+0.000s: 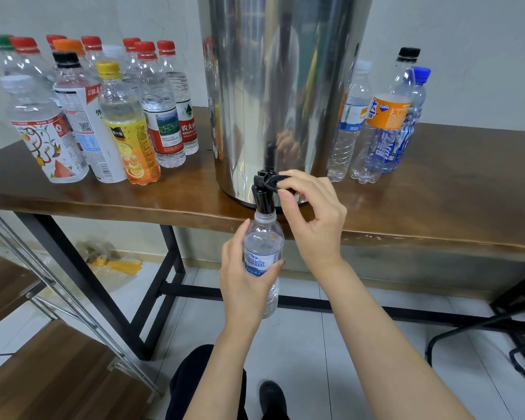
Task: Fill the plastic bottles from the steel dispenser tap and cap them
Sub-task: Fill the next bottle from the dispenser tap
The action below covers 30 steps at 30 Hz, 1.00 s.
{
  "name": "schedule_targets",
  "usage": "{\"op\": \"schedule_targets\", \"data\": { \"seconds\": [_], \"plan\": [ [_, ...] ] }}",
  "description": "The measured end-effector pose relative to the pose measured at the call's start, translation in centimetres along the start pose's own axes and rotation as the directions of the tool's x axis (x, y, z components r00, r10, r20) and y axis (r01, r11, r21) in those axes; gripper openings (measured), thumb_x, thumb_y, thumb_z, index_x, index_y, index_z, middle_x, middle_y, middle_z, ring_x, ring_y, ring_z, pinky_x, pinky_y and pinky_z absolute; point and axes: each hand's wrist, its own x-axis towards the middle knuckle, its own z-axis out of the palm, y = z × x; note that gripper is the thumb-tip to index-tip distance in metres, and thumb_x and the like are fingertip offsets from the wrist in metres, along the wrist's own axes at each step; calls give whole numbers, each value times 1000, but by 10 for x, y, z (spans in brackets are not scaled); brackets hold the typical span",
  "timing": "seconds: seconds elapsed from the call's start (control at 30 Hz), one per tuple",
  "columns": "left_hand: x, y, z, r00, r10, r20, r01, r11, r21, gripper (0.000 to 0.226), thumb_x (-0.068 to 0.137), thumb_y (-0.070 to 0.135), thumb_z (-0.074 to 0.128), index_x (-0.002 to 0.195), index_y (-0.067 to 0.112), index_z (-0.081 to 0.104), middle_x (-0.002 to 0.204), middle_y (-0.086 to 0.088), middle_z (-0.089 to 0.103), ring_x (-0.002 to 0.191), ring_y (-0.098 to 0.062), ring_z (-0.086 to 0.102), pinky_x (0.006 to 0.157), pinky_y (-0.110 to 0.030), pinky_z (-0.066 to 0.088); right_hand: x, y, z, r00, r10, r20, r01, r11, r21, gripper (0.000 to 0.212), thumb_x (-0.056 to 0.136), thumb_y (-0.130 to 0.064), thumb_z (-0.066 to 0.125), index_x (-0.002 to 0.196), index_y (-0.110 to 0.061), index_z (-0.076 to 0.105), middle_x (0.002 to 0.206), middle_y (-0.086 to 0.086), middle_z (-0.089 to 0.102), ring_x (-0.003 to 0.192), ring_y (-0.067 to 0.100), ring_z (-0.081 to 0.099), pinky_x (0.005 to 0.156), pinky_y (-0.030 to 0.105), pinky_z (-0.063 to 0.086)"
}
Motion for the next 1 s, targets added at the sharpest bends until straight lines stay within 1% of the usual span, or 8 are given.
{"op": "schedule_targets", "data": {
  "seconds": [0.1,0.2,0.33,0.4,0.53,0.73,0.83,1.0],
  "plan": [
    [0,1,0,1000,-2,0,2,1000,-2,87,70,13,88,138,41,40,125,27,46,118,20,43,90,-2,37,0,1,0,1000,-2,1,2,1000,0,27,98,-27,57,93,-7,74,108,-8,67,94,18,61,85,24,46],
    [-1,2,-1,1000,-1,-3,1,1000,-13,86,70,12,88,137,39,41,124,26,46,117,22,42,88,1,34,0,2,0,1000,-5,-3,5,1000,5,24,97,-24,59,93,-6,74,107,-7,67,94,19,62,83,28,48],
    [0,1,-1,1000,-4,1,4,1000,-15,87,70,13,88,136,43,40,125,26,47,118,18,44,90,-1,37,-1,4,1,1000,-9,-2,9,1000,6,19,96,-20,61,93,-6,74,107,-2,70,94,16,61,80,33,50],
    [0,1,-1,1000,-6,1,6,1000,-17,87,70,13,88,136,43,40,125,26,47,118,18,43,90,-1,37,-1,5,1,1000,-11,-3,11,1000,9,21,96,-21,60,93,-6,74,107,-2,70,93,17,61,80,34,50],
    [0,3,0,1000,-5,4,5,1000,-27,86,70,12,88,137,39,41,124,25,47,118,19,43,89,1,35,-1,4,1,1000,-19,-3,19,1000,17,23,97,-23,59,93,-6,74,108,-7,67,93,14,60,80,34,51],
    [-1,3,-1,1000,-13,5,13,999,-46,87,69,9,88,136,40,41,125,25,47,119,18,44,90,-1,36,-3,6,2,1000,5,2,-5,999,34,28,98,-28,56,93,-6,74,108,1,71,92,20,61,77,37,52],
    [-1,3,-1,1000,-13,1,13,999,-48,88,69,9,88,135,42,41,124,25,47,118,18,44,90,-1,36,-3,6,2,1000,5,1,-5,999,39,30,99,-30,55,93,-6,74,108,0,70,93,19,61,77,39,52],
    [-1,4,-1,1000,-12,3,12,999,-43,87,69,8,88,136,38,41,123,25,47,117,21,43,89,1,35,-3,5,1,1000,12,-1,-12,999,39,32,99,-31,54,94,-7,74,108,-1,70,94,19,62,78,37,53]
  ]
}}
